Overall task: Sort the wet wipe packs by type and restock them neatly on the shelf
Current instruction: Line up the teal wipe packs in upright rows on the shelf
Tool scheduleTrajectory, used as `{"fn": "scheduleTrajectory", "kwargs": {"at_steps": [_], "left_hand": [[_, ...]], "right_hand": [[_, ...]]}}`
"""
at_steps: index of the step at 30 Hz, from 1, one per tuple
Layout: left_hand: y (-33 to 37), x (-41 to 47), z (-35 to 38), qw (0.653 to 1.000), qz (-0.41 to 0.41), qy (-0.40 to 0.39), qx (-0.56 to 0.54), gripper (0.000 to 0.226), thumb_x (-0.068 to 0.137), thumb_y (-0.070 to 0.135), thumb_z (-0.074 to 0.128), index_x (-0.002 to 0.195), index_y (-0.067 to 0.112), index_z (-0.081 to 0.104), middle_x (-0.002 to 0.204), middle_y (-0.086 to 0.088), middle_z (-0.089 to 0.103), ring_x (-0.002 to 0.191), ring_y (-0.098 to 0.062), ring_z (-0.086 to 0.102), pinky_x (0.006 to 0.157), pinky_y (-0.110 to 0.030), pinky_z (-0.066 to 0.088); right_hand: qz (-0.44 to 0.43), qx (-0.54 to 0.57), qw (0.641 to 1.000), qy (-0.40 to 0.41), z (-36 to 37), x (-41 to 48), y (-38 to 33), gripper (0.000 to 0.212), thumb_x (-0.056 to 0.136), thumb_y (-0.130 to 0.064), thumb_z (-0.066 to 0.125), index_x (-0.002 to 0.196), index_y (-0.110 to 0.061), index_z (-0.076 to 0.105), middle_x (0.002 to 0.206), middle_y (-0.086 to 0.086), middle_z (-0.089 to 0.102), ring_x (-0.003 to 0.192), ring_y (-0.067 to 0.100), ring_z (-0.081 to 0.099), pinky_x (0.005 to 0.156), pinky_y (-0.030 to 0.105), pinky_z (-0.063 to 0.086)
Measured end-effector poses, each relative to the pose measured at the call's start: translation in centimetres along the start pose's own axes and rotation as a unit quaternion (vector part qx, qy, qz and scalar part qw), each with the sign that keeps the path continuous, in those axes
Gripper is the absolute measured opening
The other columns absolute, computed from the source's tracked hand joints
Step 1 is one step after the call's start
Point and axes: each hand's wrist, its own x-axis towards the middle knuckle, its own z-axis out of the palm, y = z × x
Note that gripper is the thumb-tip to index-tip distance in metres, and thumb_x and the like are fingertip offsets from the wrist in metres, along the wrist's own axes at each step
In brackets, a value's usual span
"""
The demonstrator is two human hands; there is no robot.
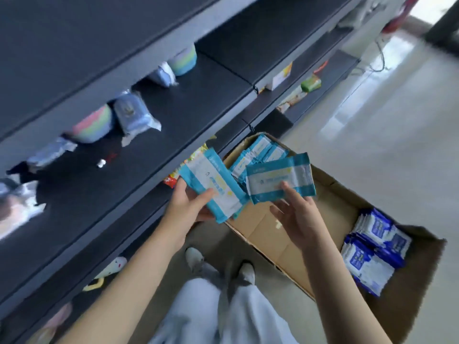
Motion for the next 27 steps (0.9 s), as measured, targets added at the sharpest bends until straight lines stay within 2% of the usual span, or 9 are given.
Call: {"fn": "scheduleTrajectory", "kwargs": {"at_steps": [4,7,9,12,14,17,21,25,27], "left_hand": [[3.6,-5.4,-3.8,0.988,0.059,0.128,-0.070,0.007,0.100,0.025,0.054,0.106,0.025,0.052,0.104,-0.006,0.071,0.080,-0.023,0.074,0.057,-0.038,0.060],[5.1,-9.3,-8.2,0.967,0.096,0.210,-0.105,0.008,0.099,0.027,0.054,0.104,0.021,0.054,0.099,-0.006,0.073,0.081,-0.027,0.074,0.063,-0.043,0.062],[5.5,-11.8,-11.8,0.950,0.119,0.270,-0.103,0.009,0.097,0.026,0.059,0.104,0.020,0.059,0.100,-0.005,0.073,0.084,-0.024,0.073,0.066,-0.040,0.060],[5.4,-15.6,-17.9,0.922,0.148,0.335,-0.121,0.009,0.094,0.026,0.064,0.103,0.025,0.066,0.098,0.002,0.075,0.078,-0.015,0.064,0.065,-0.030,0.047],[5.2,-18.1,-22.0,0.910,0.160,0.352,-0.152,0.013,0.094,0.021,0.065,0.106,0.021,0.067,0.099,0.000,0.075,0.072,-0.014,0.063,0.063,-0.030,0.043],[4.4,-22.3,-28.3,0.896,0.164,0.373,-0.175,0.016,0.092,0.018,0.066,0.108,0.017,0.064,0.100,-0.003,0.075,0.069,-0.013,0.066,0.067,-0.031,0.047],[3.1,-27.2,-36.6,0.894,0.164,0.379,-0.174,0.027,0.091,0.018,0.068,0.117,0.021,0.060,0.107,0.000,0.074,0.084,-0.019,0.073,0.069,-0.031,0.052],[2.3,-30.8,-43.1,0.893,0.177,0.383,-0.153,0.038,0.089,0.015,0.069,0.123,0.025,0.054,0.116,0.002,0.070,0.095,-0.021,0.072,0.076,-0.035,0.057],[2.2,-31.9,-45.7,0.892,0.180,0.387,-0.148,0.038,0.090,0.014,0.068,0.123,0.026,0.055,0.117,0.003,0.069,0.097,-0.019,0.072,0.077,-0.036,0.058]], "right_hand": [[-0.005,-0.039,0.996,-0.081,6.6,-3.5,-2.3,0.025,0.091,-0.014,0.062,0.116,-0.010,0.060,0.103,0.007,0.072,0.086,0.016,0.069,0.058,0.019,0.053],[0.007,-0.084,0.984,-0.158,12.5,-5.7,-3.0,0.037,0.078,-0.012,0.070,0.113,-0.004,0.061,0.104,0.013,0.071,0.089,0.020,0.069,0.061,0.019,0.058],[0.004,-0.117,0.972,-0.204,16.5,-7.1,-2.7,0.045,0.076,-0.010,0.071,0.118,0.000,0.059,0.107,0.015,0.071,0.093,0.024,0.070,0.067,0.022,0.060],[-0.013,-0.146,0.953,-0.265,22.2,-9.2,-0.6,0.040,0.083,-0.004,0.069,0.121,-0.003,0.057,0.112,0.016,0.072,0.100,0.029,0.071,0.073,0.028,0.062],[-0.019,-0.153,0.944,-0.291,25.8,-10.7,1.8,0.040,0.086,-0.003,0.067,0.124,-0.003,0.055,0.115,0.017,0.071,0.103,0.030,0.071,0.074,0.030,0.062],[0.000,-0.144,0.935,-0.323,30.9,-13.5,6.5,0.039,0.092,-0.002,0.062,0.129,-0.004,0.052,0.119,0.016,0.070,0.106,0.031,0.070,0.079,0.035,0.061],[0.016,-0.160,0.923,-0.348,37.2,-17.3,13.1,0.032,0.093,-0.002,0.061,0.124,-0.008,0.056,0.117,0.012,0.071,0.103,0.027,0.071,0.074,0.032,0.061],[-0.018,-0.213,0.906,-0.366,41.9,-20.4,19.0,0.028,0.091,-0.003,0.064,0.115,-0.016,0.061,0.111,0.002,0.074,0.104,0.018,0.071,0.082,0.030,0.058],[-0.018,-0.221,0.899,-0.376,43.7,-21.6,21.1,0.030,0.090,-0.003,0.065,0.117,-0.014,0.060,0.113,0.002,0.074,0.105,0.017,0.071,0.079,0.028,0.059]]}}
